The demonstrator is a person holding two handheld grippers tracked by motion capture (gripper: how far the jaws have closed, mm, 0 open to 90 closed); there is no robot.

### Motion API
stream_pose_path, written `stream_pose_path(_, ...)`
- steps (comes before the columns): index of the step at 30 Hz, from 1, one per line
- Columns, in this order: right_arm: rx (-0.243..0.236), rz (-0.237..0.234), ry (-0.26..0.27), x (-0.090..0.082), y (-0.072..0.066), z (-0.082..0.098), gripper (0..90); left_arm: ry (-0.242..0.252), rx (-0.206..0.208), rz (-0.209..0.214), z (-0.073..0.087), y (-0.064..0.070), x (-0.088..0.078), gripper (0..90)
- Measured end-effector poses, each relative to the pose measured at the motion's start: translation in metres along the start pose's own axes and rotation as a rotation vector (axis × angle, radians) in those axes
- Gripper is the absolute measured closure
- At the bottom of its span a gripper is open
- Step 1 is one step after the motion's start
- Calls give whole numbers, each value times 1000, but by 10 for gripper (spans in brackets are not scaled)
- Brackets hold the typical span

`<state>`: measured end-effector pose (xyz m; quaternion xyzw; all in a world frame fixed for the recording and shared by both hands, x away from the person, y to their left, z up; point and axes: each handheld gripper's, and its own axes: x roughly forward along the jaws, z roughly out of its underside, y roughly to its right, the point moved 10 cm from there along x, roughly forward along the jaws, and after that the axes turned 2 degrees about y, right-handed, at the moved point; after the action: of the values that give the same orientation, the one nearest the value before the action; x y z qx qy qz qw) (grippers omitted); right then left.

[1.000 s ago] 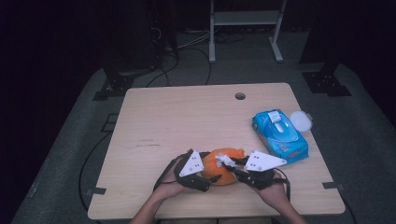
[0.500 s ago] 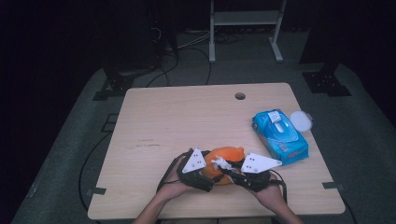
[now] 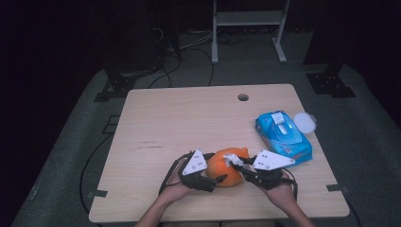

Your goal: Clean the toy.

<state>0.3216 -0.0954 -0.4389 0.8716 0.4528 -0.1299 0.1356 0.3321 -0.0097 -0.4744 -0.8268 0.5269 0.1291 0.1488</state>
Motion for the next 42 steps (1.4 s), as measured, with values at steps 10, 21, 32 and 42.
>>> stream_pose_path(10,32,56,-20,-5,21,7,756,22,-25,18,2,-4,-4,235)
stream_pose_path(21,-73,-13,-23,15,-26,-7,757,24,64,35,-5,13,2,216)
stream_pose_path(32,11,28,0,-2,2,-4,756,52,6,39,-6,10,4,215)
stream_pose_path(42,-15,34,-20,8,-3,-3,757,43,38,38,1,11,4,218)
